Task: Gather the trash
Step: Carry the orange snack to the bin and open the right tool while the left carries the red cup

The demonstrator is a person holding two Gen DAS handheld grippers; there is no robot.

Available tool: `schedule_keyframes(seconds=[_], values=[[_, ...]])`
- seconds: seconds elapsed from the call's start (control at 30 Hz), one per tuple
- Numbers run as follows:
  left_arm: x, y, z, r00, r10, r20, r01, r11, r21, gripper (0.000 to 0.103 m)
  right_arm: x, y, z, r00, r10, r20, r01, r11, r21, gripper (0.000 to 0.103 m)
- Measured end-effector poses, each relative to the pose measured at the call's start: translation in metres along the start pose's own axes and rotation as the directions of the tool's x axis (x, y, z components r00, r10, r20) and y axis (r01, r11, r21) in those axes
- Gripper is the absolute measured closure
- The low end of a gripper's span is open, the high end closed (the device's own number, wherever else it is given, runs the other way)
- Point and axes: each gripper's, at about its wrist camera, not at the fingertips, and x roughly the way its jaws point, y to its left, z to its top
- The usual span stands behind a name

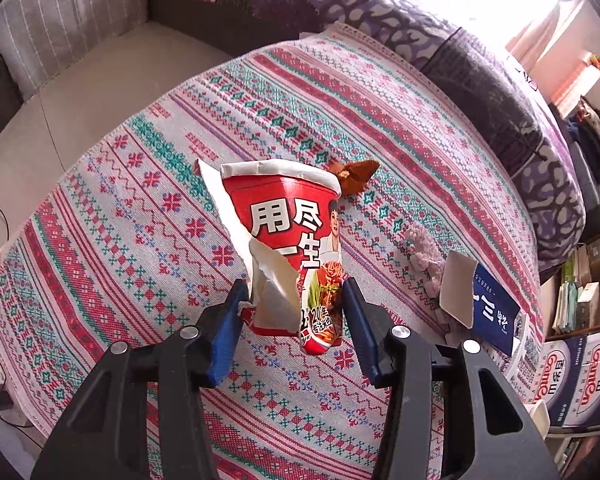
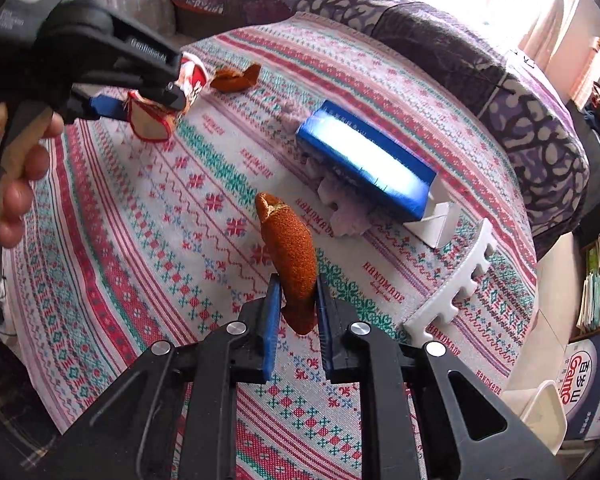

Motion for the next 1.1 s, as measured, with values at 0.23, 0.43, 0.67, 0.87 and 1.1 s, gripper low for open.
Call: schedule_keyframes(seconds=[0.23, 0.43, 0.67, 0.87, 1.1], values=[[-0.037, -0.017, 0.0, 0.986, 0.043, 0.159, -0.052, 0.997, 0.054, 0.054, -0.042, -0.01, 0.016, 0.986, -0.06, 0.157, 0.037, 0.988, 0.147, 0.087], [-0.073, -0.034, -0.009, 0.953, 0.055, 0.298, -0.088, 0.991, 0.097, 0.054, -0.063, -0.033, 0.021, 0.954, -0.166, 0.251, 0.102, 0.963, 0.251, 0.087], [-0.104, -0.059, -0.028, 0.913, 0.042, 0.405, -0.11, 0.983, 0.144, 0.054, -0.083, -0.069, 0.013, 0.916, -0.283, 0.285, 0.144, 0.893, 0.426, 0.087], [-0.119, -0.087, -0.051, 0.897, 0.005, 0.442, -0.114, 0.968, 0.221, 0.054, -0.091, -0.096, 0.004, 0.903, -0.342, 0.258, 0.166, 0.834, 0.527, 0.087], [-0.127, -0.115, -0.073, 0.892, -0.048, 0.45, -0.092, 0.955, 0.283, 0.054, -0.094, -0.125, -0.009, 0.905, -0.368, 0.215, 0.178, 0.784, 0.595, 0.087]])
